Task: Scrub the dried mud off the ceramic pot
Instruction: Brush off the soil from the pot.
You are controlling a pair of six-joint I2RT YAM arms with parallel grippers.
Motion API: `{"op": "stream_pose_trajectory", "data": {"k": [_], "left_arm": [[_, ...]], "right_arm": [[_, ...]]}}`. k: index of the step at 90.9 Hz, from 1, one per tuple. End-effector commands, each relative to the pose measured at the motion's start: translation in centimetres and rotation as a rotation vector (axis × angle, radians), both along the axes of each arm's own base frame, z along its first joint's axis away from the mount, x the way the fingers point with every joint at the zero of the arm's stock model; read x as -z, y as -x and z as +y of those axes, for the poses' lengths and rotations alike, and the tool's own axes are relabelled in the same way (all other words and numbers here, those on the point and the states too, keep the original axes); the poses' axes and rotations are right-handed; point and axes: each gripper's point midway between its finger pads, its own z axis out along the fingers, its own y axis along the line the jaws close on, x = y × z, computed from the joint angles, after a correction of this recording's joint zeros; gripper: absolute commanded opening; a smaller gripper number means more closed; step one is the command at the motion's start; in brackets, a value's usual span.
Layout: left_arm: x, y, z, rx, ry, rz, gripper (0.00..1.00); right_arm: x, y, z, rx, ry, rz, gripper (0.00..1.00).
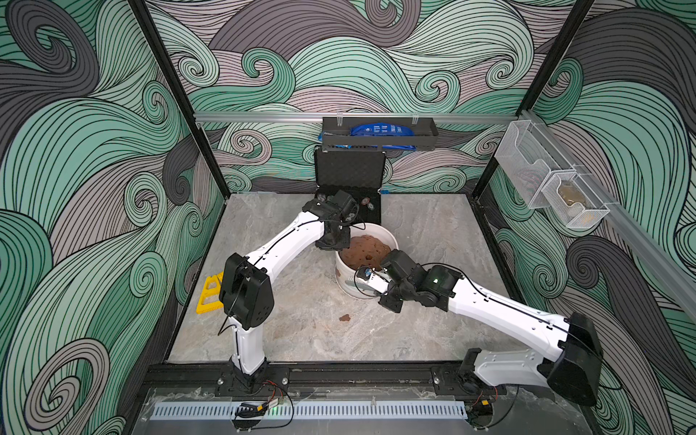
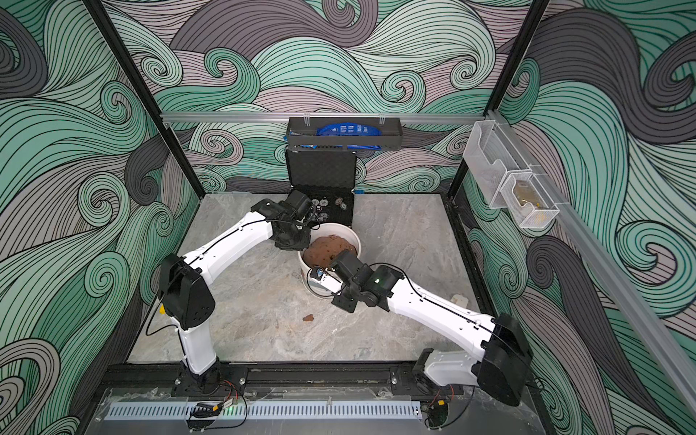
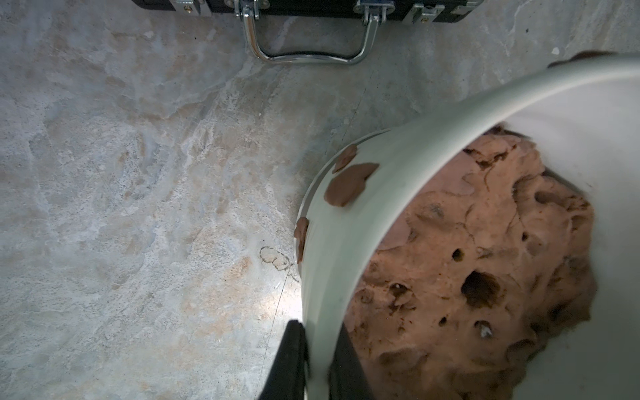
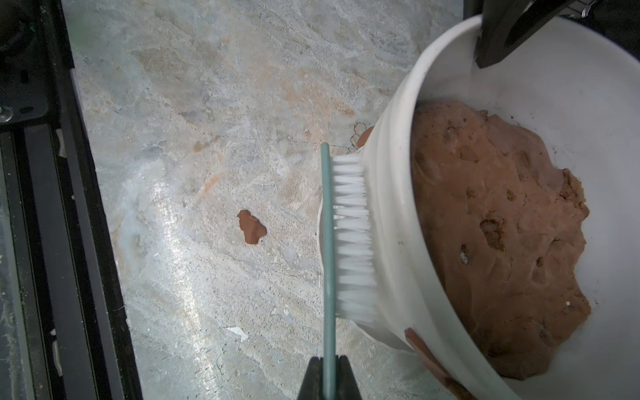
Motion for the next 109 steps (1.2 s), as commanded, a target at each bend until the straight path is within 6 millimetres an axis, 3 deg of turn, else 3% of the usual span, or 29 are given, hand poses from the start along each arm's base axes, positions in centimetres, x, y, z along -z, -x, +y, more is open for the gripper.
{"op": "stream_pose_trajectory", "data": {"k": [1,39,55,71,93,109], "left_arm": [[1.7,-1.0,0.6,0.029,-0.024,0.034,0.0],[1.5,-1.1,0.7,0.079,-0.02,0.045,0.0],[1.4,-1.2,0.7,0.094,-0.016,0.042,0.0],[1.3,-1.2,0.8,0.096,0.0,0.05,0.0],[1.3,-1.2,0.5,0.107,0.015,0.048,0.0],[1.4,-1.2,0.1,0.114,0.039,0.05,0.0]], "right_arm": [[0.3,0.0,-0.4,0.02,-0.006,-0.004,0.0],[2.5,-2.1,-2.9,0.16,0.112,-0.057,0.0],[4.1,-1.5,-4.0,0.142,0.191,-0.037,0.0],[4.0,-1.1,-3.9,0.1,0.207,-0.048,0.0],[4.6,1.1,-3.4,0.001,0.265,-0.036,0.0],[3.6,1.3,-3.3,-0.008,0.257,-0.045,0.0]]}}
